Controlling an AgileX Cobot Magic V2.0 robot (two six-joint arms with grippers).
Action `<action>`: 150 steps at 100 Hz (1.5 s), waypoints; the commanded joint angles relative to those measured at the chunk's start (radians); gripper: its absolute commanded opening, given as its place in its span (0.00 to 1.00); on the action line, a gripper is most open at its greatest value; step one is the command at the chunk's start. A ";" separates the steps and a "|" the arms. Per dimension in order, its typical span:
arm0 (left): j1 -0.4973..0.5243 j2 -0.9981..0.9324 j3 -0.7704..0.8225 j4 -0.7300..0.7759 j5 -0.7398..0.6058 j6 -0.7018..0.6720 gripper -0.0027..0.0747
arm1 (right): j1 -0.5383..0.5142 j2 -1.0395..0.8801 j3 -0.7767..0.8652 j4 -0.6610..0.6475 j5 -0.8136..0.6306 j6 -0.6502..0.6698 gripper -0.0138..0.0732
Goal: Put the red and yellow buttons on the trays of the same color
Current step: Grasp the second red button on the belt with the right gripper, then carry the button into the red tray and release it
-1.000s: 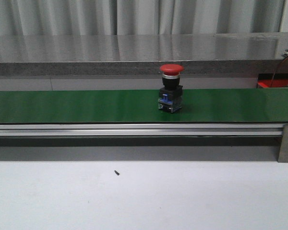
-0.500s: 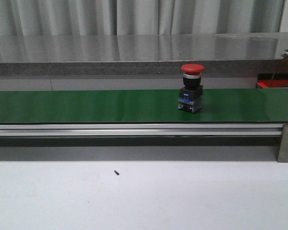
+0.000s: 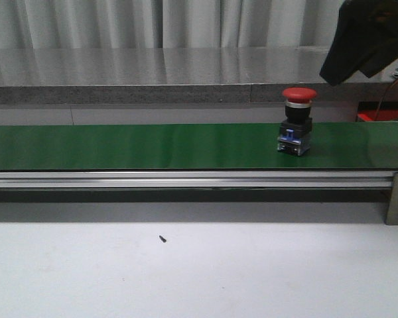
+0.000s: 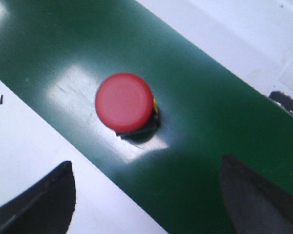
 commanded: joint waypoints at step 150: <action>-0.004 0.004 -0.028 -0.021 -0.059 0.001 0.01 | -0.372 0.513 -0.712 -0.080 0.007 0.004 0.27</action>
